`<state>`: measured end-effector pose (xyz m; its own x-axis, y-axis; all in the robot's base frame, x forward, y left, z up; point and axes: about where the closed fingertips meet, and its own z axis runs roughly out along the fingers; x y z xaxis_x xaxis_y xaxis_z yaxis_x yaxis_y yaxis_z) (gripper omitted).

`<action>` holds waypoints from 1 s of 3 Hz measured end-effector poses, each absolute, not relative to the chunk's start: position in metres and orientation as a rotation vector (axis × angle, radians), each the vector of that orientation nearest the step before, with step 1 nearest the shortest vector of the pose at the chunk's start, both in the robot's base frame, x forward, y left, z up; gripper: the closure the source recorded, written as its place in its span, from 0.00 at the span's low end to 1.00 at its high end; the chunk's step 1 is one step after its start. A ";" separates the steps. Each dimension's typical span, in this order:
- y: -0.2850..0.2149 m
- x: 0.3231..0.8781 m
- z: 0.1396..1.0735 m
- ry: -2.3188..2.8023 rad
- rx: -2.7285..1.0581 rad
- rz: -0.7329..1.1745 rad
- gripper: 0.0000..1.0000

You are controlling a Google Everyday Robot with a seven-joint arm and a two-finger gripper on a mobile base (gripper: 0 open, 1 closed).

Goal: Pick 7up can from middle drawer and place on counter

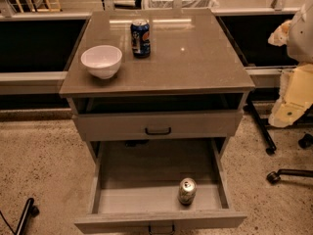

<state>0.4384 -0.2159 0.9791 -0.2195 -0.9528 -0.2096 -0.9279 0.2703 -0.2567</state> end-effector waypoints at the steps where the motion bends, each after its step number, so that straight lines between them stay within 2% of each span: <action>1: -0.216 0.438 0.979 2.224 -1.719 -0.108 0.00; 2: -0.212 0.442 0.970 2.159 -1.700 -0.031 0.00; 3: -0.202 0.448 0.897 2.037 -1.680 0.198 0.00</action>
Offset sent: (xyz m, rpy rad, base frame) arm 0.0174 0.0225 -0.0537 0.6736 -0.1521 0.2460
